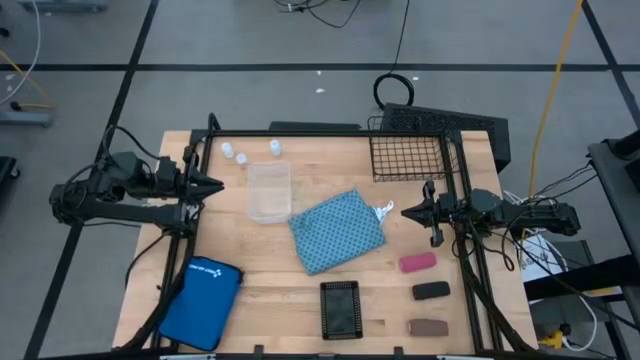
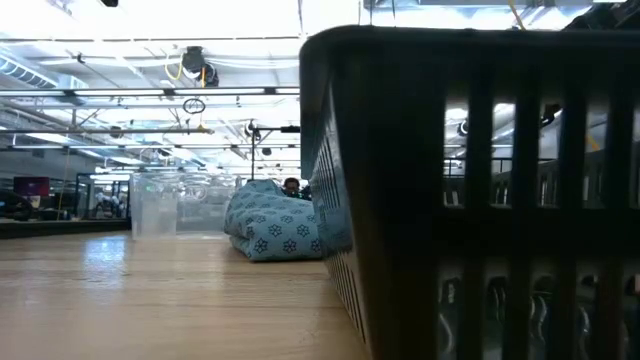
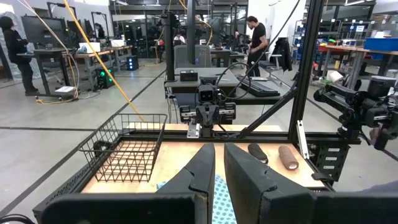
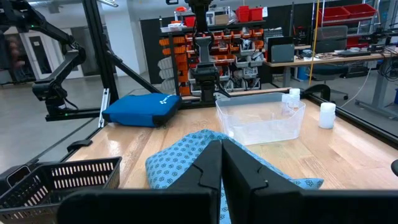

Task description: Pick & Place Medicine items

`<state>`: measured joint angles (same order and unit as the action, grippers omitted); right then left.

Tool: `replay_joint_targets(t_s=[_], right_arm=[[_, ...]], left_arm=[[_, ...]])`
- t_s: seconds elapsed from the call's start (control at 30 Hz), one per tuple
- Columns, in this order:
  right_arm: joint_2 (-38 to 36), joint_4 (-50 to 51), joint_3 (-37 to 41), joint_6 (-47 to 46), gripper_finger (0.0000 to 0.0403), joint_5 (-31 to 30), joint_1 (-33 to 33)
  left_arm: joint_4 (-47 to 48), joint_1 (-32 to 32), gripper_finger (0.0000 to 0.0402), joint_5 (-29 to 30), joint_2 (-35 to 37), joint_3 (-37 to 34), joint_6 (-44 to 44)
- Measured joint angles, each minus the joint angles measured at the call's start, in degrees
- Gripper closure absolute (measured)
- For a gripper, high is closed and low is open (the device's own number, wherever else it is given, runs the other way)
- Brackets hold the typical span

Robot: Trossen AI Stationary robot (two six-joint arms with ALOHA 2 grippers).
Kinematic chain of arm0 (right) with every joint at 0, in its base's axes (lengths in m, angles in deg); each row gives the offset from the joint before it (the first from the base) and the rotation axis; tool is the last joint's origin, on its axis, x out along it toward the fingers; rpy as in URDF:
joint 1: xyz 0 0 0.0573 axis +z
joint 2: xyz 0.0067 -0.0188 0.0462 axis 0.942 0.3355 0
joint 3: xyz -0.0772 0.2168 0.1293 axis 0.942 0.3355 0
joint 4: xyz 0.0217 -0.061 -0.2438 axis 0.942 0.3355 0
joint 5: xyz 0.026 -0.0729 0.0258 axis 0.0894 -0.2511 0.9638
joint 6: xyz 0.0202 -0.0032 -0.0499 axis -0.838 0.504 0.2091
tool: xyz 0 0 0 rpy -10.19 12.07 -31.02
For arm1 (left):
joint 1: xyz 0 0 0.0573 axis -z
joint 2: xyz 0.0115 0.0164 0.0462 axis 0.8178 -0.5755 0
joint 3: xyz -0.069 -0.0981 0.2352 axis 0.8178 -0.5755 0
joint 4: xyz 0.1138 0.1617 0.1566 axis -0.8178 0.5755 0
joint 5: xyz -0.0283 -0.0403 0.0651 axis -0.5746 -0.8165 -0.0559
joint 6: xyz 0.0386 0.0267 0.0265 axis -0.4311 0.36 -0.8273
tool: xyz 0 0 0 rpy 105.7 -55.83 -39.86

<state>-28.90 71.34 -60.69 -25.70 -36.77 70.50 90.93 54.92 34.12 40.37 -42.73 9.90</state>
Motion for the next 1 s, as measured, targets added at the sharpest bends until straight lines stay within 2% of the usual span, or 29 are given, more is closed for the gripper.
replay_joint_targets(t_s=[0.13,0.3,0.4,0.6,0.67,0.73,0.87,1.0], right_arm=[[0.00,0.00,0.00,-0.01,0.0403,0.01,0.02],[0.02,0.00,0.00,0.01,0.0403,0.01,0.01],[0.02,-0.02,0.00,0.01,0.0403,-0.01,0.02],[0.02,-0.63,0.00,-2.40,0.0403,0.14,0.02],[0.02,-0.93,-0.02,-7.50,0.0403,0.20,0.02],[0.14,-2.81,0.00,-12.82,0.0403,-1.05,0.02],[0.33,-6.19,-0.01,-20.12,0.0403,-3.23,-0.03],[0.31,-8.13,0.00,-20.49,0.0403,-3.16,-0.03]], left_arm=[[-5.74,-0.02,0.0355,-0.46,-0.53,-0.40,-2.42],[-13.04,0.03,0.0355,-6.24,-4.29,-4.71,-8.78],[-16.38,-0.04,0.0355,-6.10,-6.69,-7.63,-4.81],[-27.85,-0.03,0.0355,-6.15,-13.63,-12.51,8.73],[-28.08,-0.02,0.0355,-6.47,-15.50,-12.94,14.93],[-27.53,-0.04,0.0355,-6.04,-17.13,-12.90,16.29],[-20.16,0.08,0.0355,-5.72,-17.28,-12.85,16.25],[-17.93,1.45,0.0355,-5.47,-15.41,-13.54,13.32]])
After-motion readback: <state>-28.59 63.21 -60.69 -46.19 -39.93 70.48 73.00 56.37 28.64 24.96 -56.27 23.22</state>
